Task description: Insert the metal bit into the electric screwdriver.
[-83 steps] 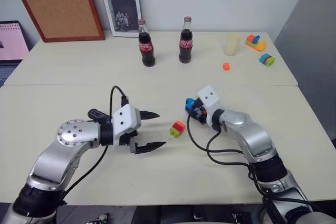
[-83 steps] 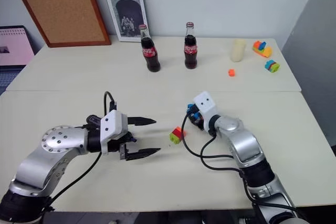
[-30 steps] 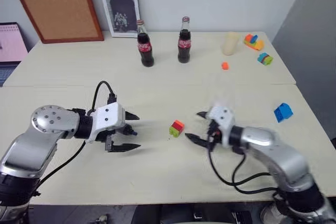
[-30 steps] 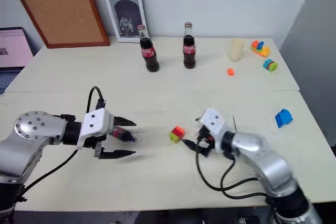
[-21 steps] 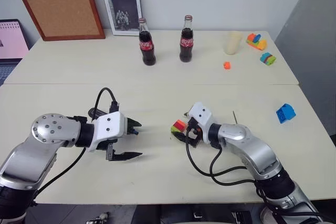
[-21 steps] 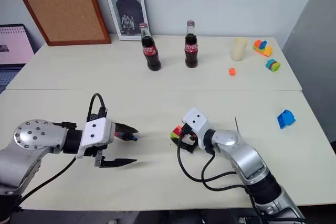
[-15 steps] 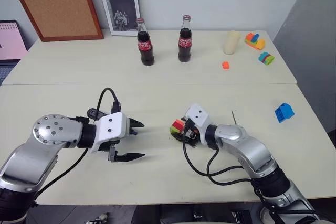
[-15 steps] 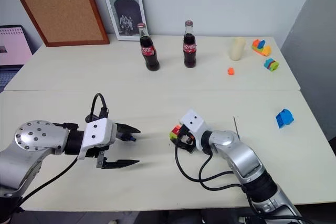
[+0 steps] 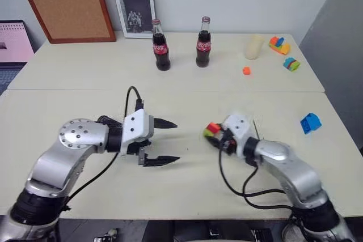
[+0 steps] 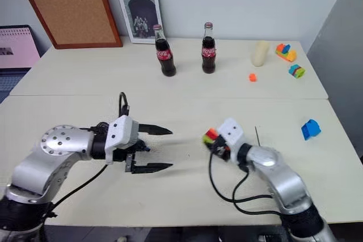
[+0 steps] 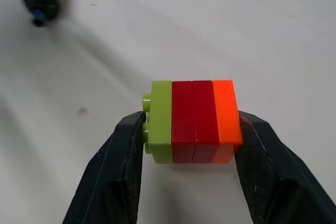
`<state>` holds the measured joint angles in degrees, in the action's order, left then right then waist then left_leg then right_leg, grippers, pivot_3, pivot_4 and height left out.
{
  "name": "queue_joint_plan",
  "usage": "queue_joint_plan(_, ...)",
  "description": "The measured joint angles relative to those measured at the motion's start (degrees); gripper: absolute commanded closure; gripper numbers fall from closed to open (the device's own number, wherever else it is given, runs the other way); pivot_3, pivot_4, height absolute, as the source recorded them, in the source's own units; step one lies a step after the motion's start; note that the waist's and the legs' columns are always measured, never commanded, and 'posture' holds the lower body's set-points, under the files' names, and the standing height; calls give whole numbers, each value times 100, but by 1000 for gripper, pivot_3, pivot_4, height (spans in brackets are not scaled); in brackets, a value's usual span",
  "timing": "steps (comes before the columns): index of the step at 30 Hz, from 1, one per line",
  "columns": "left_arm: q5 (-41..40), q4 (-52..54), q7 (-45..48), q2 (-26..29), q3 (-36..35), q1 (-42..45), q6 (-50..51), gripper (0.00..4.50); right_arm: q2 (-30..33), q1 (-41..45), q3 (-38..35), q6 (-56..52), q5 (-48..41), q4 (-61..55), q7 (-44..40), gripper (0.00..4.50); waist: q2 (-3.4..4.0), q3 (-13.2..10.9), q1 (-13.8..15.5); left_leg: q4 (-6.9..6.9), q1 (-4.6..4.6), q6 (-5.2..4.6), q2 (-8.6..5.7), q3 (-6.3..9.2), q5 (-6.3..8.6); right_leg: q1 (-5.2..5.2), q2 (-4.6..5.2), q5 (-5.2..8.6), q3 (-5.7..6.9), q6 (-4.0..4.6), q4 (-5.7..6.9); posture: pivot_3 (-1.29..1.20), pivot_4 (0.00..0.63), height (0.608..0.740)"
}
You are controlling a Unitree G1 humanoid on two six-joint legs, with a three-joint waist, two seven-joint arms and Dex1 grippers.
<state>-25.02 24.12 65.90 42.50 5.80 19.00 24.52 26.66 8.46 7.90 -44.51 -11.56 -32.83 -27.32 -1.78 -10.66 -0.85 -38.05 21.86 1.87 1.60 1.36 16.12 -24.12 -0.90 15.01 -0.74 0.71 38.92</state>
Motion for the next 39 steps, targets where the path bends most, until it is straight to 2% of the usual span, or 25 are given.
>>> queue_joint_plan(4,163,-414,-29,-974,735,615,-356,0,222,-1162,-1443,-244,-55,-782,209,2440,5,6,67,-1,-2,0,-5,-4,0,4,-2,1,0,-3,3,0,150,740)
queue_joint_plan(9,452,-1189,-15,-1908,1370,1128,-855,0,42,-2069,-2888,-284,-133,-855,400,2441,15,13,3,1,-8,0,-9,-12,0,11,-22,-3,-14,1,11,0,150,740)
queue_joint_plan(12,588,-1564,2,-2306,1552,1354,-1135,0,-35,-2314,-3246,-225,-153,-753,463,2441,22,17,-60,1,-15,0,-4,-12,-1,16,-41,-7,-11,5,14,0,150,740)
queue_joint_plan(17,840,-1966,72,-2612,1830,1495,-1514,0,-243,-2173,-3509,-202,-311,-276,620,2441,36,25,-105,2,-21,-1,0,-12,-1,17,-59,-9,-15,9,19,0,150,740)
queue_joint_plan(19,955,-2077,94,-2644,1887,1503,-1636,0,-294,-2021,-3583,-210,-327,-62,717,2441,43,29,-101,2,-19,0,-1,-15,-1,17,-71,-9,-19,8,19,0,150,740)
queue_joint_plan(21,997,-2127,95,-2659,1886,1508,-1705,0,-346,-1867,-3653,-243,-372,94,836,1741,45,30,-95,1,-18,0,-1,-15,-1,17,-71,-9,-20,8,17,0,150,740)
queue_joint_plan(29,1067,-2090,47,-2570,1879,1409,-1660,0,-419,-1639,-3820,-279,-564,401,1047,114,47,31,-83,2,-14,0,-2,-20,-1,15,-70,-9,-24,8,9,0,150,740)
queue_joint_plan(32,1064,-1953,51,-2311,1834,1385,-1537,0,-248,-1947,-3836,-259,-654,175,905,30,57,33,-81,4,-14,0,-1,-17,-1,14,-70,-8,-22,8,11,0,150,740)
queue_joint_plan(37,1019,-1900,126,-1567,1319,1419,-1375,0,860,-2692,-4139,207,-566,-449,116,30,58,33,-113,0,-20,0,0,-23,-1,15,-72,-10,-26,5,13,0,150,740)
queue_joint_plan(39,1003,-1930,282,-1045,1095,1495,-1337,0,1374,-2647,-4269,218,-966,-902,-436,30,56,30,-171,3,-27,0,6,-22,-1,15,-82,-14,-28,0,16,0,150,740)
